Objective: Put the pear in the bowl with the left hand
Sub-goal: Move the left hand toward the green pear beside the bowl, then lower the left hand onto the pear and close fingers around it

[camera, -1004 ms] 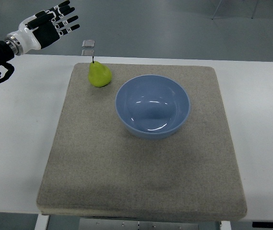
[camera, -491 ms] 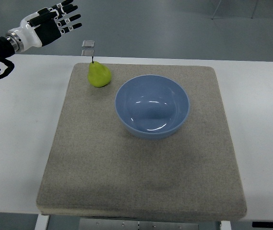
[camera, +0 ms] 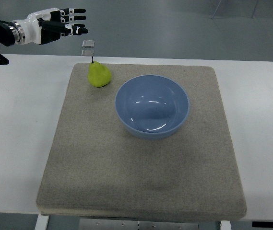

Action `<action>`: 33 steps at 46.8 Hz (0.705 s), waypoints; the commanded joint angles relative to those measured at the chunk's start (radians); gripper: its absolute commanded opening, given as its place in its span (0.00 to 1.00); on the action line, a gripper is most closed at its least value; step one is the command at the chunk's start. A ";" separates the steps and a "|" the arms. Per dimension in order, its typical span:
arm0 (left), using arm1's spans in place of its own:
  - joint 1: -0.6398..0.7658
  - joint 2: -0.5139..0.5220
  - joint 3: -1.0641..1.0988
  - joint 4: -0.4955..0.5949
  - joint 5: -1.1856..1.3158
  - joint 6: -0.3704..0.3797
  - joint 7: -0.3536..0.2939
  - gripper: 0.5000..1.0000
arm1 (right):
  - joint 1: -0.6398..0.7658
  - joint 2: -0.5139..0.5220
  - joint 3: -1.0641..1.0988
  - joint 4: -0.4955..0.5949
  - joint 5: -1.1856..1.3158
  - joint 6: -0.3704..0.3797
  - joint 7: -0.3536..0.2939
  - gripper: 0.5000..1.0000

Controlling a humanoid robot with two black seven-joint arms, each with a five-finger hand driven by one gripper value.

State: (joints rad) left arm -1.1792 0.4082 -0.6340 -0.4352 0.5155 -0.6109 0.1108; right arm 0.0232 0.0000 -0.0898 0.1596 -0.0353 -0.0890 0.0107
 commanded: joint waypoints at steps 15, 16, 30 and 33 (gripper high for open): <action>-0.005 0.012 0.007 -0.079 0.403 0.000 -0.059 0.99 | 0.000 0.000 -0.001 0.000 0.000 0.000 0.000 0.85; -0.005 0.012 0.014 -0.083 0.420 0.000 -0.063 0.99 | 0.000 0.000 -0.001 0.000 0.000 0.000 0.000 0.85; -0.027 0.014 0.108 -0.135 0.713 0.000 -0.163 0.99 | 0.000 0.000 0.001 0.000 0.000 0.000 0.000 0.85; -0.027 0.012 0.108 -0.137 0.782 0.000 -0.164 0.99 | 0.000 0.000 -0.001 0.000 0.000 0.000 0.000 0.85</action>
State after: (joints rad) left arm -1.2055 0.4216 -0.5267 -0.5701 1.2344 -0.6110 -0.0524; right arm 0.0230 0.0000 -0.0896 0.1595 -0.0353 -0.0890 0.0107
